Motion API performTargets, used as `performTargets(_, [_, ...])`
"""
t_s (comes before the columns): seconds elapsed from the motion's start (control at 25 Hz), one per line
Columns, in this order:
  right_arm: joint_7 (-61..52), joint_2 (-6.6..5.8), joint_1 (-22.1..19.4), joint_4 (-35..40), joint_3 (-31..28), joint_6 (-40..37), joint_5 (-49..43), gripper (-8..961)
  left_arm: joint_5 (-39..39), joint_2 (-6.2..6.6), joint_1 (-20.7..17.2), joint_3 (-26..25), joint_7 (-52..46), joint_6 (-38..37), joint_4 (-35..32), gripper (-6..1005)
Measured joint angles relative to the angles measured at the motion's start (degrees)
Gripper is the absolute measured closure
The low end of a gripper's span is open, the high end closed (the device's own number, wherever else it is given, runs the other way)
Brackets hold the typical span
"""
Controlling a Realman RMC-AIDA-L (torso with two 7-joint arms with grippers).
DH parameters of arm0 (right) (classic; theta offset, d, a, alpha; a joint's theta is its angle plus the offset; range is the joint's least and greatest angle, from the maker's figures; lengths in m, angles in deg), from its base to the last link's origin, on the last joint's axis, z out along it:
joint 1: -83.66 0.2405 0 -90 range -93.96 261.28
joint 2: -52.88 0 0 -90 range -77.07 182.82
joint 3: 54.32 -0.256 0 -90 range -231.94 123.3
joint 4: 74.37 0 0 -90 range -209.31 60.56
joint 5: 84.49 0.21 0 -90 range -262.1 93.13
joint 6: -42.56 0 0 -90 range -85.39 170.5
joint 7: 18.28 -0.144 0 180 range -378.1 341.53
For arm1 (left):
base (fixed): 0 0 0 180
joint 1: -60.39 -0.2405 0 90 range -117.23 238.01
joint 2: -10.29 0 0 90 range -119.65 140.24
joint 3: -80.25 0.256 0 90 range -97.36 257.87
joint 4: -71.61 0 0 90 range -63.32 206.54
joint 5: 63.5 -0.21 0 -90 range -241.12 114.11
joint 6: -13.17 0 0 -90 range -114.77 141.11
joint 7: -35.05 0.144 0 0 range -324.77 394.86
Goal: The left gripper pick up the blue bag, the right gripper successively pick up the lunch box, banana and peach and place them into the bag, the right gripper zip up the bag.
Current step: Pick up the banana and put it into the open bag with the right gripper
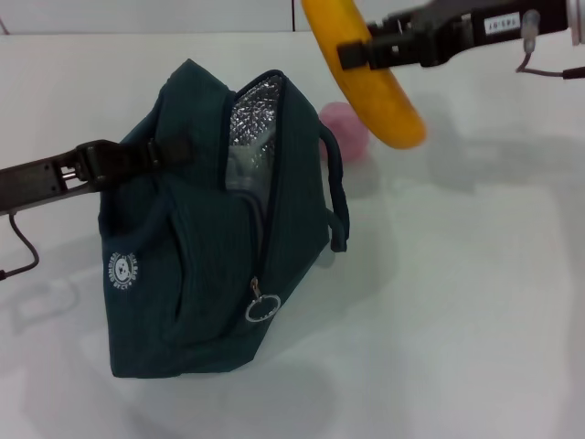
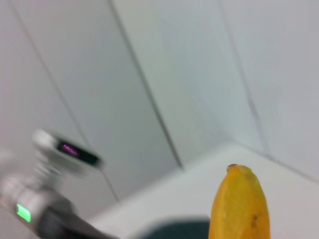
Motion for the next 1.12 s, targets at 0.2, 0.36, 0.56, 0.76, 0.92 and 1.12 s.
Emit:
performTargets(0.2, [4.5, 0.98, -2.45, -0.46, -0.07, -2.08, 11.81, 515, 0.0, -0.06, -0.16, 0.03, 0.08, 0.0, 0.06, 953])
performTargets(0.36, [7.87, 1.55, -3.67, -3.24, 0.11, -3.36, 19.71, 513, 0.0, -0.06, -0.39, 0.04, 0.12, 0.0, 0.09, 953])
performTargets(0.56, [12.16, 1.58, -3.68, -10.22, 0.0, -6.33, 27.69, 511, 0.0, -0.04, -0.42, 0.14, -0.07, 0.01, 0.09, 953])
performTargets(0.76, [16.57, 1.77, -3.37, -17.25, 0.47, -8.42, 33.23, 509, -0.01, -0.02, -0.42, 0.14, -0.12, 0.01, 0.09, 953])
performTargets(0.92, [19.79, 2.17, -1.86, -23.14, 1.21, -10.56, 34.56, 507, -0.01, -0.03, -0.41, 0.12, -0.17, 0.01, 0.09, 953])
performTargets(1.12, [22.82, 2.54, -0.79, -26.82, 5.59, -10.85, 35.93, 505, -0.01, -0.02, -0.21, 0.12, -0.22, 0.01, 0.09, 953])
